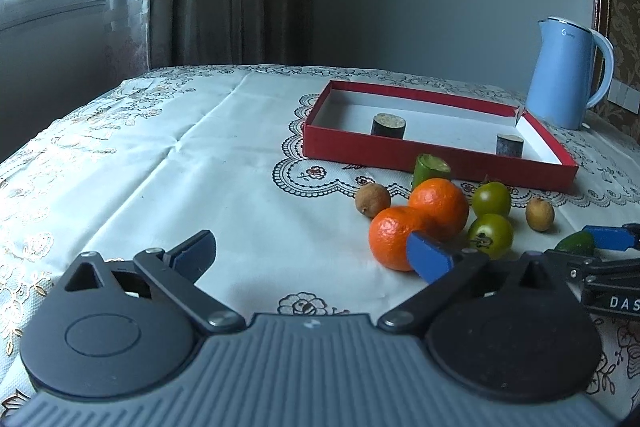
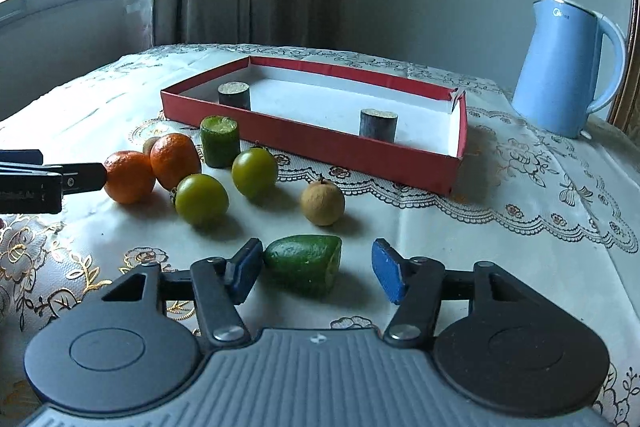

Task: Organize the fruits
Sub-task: 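Move the right gripper to the green avocado-like fruit, then grasp the green fruit with the right gripper and lift it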

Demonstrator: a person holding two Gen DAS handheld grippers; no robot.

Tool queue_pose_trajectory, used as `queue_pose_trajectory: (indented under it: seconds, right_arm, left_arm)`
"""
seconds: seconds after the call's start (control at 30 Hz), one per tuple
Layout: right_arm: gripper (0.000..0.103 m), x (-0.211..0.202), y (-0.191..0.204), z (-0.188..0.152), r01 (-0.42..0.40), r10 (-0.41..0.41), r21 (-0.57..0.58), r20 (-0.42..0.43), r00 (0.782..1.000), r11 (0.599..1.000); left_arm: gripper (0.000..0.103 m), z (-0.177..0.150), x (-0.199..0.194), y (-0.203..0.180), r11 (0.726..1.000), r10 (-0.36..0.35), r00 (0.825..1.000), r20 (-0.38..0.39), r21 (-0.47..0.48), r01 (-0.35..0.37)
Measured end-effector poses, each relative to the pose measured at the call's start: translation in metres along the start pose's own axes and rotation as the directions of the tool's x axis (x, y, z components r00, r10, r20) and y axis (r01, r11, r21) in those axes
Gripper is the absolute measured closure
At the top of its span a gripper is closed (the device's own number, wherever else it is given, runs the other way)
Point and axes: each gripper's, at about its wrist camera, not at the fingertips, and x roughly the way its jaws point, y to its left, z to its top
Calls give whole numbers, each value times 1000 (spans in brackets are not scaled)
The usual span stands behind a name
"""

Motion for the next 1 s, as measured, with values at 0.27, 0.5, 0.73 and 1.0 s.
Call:
queue_pose_trajectory:
  seconds: [0.27, 0.5, 0.73, 1.0]
  right_arm:
    - [62, 0, 6, 0, -19, 19, -19, 5, 1000, 1000]
    - [63, 1, 3, 0, -32, 32, 1, 4, 999, 1000]
    - [63, -3, 0, 1, -10, 9, 7, 31, 999, 1000]
    - [63, -9, -5, 8, 30, -28, -15, 76, 997, 999]
  left_arm:
    - [1, 0, 0, 1, 1000, -1, 1000, -3, -5, 1]
    - [0, -1, -1, 2, 1000, 5, 1000, 0, -11, -5]
    - [0, -2, -2, 2, 1000, 1, 1000, 2, -12, -1]
    - [0, -1, 0, 0, 1000, 1, 1000, -2, -3, -1]
